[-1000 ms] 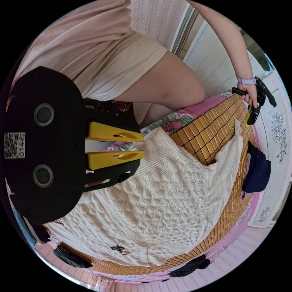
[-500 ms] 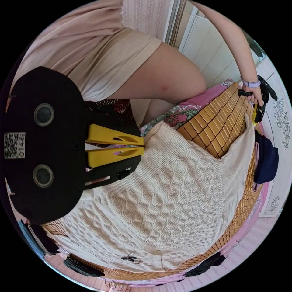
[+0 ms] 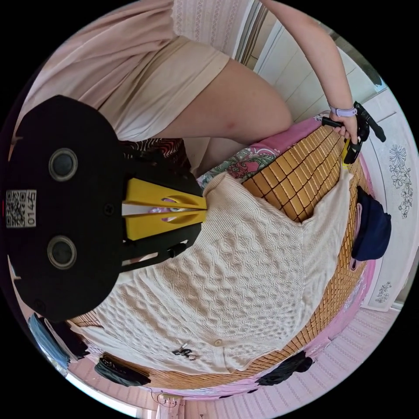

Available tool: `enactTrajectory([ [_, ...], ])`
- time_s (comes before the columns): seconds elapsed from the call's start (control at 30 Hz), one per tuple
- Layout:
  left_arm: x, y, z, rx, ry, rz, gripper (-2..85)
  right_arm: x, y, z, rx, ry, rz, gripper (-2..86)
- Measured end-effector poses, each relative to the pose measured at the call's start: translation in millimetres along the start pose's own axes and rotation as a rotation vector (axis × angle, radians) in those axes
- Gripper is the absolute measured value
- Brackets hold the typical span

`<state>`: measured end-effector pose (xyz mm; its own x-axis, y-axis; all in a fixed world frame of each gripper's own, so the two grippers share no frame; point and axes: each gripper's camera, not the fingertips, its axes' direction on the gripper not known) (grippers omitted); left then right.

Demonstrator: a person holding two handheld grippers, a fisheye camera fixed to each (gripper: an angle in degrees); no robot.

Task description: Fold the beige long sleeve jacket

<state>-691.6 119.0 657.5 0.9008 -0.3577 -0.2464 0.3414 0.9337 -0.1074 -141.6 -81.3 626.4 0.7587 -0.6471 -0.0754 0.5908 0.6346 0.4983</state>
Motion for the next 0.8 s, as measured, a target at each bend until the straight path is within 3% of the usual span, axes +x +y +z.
enactTrajectory([
  [0.07,-0.8,2.3,-3.0,-0.017,0.01,-0.01,-0.1,0.5,-3.0,-3.5,0.005,0.001,0.014,-1.0],
  [0.17,-12.1,30.4,-28.8,0.171,0.079,-0.083,-0.8,3.9,-4.9,-16.4,0.041,-0.029,0.025,-0.9],
  [0.23,-18.3,42.4,-11.0,0.083,0.099,-0.108,-0.9,5.7,-7.7,-25.7,0.059,-0.067,0.009,-0.9],
  [0.33,-23.8,55.6,-0.7,0.131,0.13,-0.104,-0.9,-0.1,-24.1,-41.0,0.094,-0.089,-0.134,-0.5],
  [0.5,-23.5,64.1,4.4,0.15,0.148,-0.097,-1.0,-8.5,-101.0,-47.7,0.142,0.045,-0.321,3.7],
  [0.63,-19.8,73.8,8.7,0.169,0.147,-0.075,-1.0,-14.2,-169.1,-36.2,0.063,0.037,-0.342,7.0],
  [0.8,-7.9,75.6,12.3,0.119,0.098,-0.034,-1.0,-7.9,-230.2,-9.6,-0.076,0.051,-0.19,6.4],
])
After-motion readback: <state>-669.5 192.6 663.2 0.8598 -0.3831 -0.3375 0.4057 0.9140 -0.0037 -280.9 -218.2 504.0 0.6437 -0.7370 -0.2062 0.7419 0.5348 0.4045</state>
